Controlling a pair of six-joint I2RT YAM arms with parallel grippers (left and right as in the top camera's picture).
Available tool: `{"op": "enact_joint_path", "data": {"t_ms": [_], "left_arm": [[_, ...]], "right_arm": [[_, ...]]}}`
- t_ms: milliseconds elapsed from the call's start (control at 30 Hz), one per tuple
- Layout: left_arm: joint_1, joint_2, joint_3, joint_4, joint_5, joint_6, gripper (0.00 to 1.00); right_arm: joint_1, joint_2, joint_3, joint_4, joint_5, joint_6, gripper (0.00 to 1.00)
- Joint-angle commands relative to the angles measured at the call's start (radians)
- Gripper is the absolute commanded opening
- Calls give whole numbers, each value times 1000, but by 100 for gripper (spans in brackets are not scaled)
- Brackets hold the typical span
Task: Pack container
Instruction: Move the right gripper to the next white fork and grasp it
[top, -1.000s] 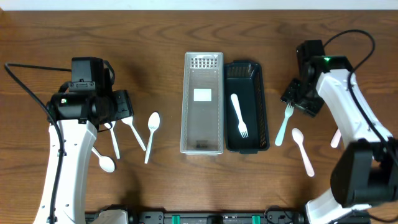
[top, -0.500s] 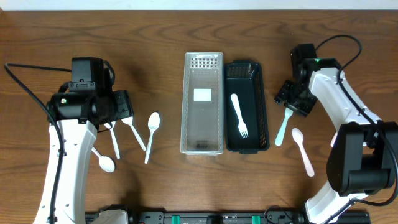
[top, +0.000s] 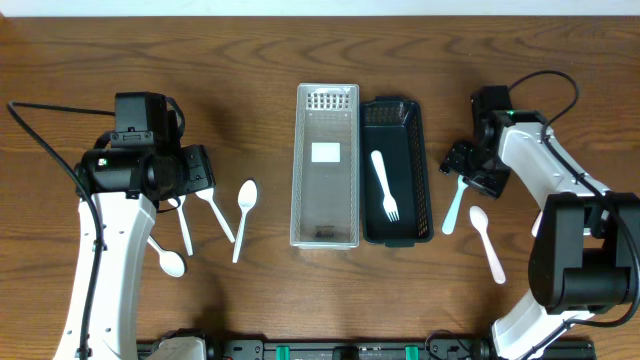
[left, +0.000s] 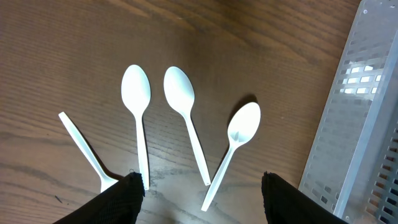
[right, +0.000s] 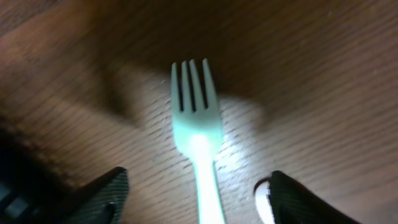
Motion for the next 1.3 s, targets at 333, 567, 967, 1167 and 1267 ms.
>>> {"op": "enact_joint_path", "data": {"t_ms": [333, 567, 967, 1167, 1267], "left_arm": [[0, 2, 18, -6, -1, 6, 64], [0, 2, 18, -6, -1, 6, 64], [0, 2, 18, -6, -1, 6, 64], [0, 2, 18, -6, -1, 6, 64], [0, 2, 18, -8, -1, 6, 64]], "right_arm": [[-39, 14, -24, 78, 3, -89, 83], [-39, 58, -24, 91, 3, -96, 83], [-38, 154, -24, 90, 2, -96, 78], [-38, 154, -24, 82, -24, -96, 57], [-38, 154, -24, 79, -33, -96, 53]]}}
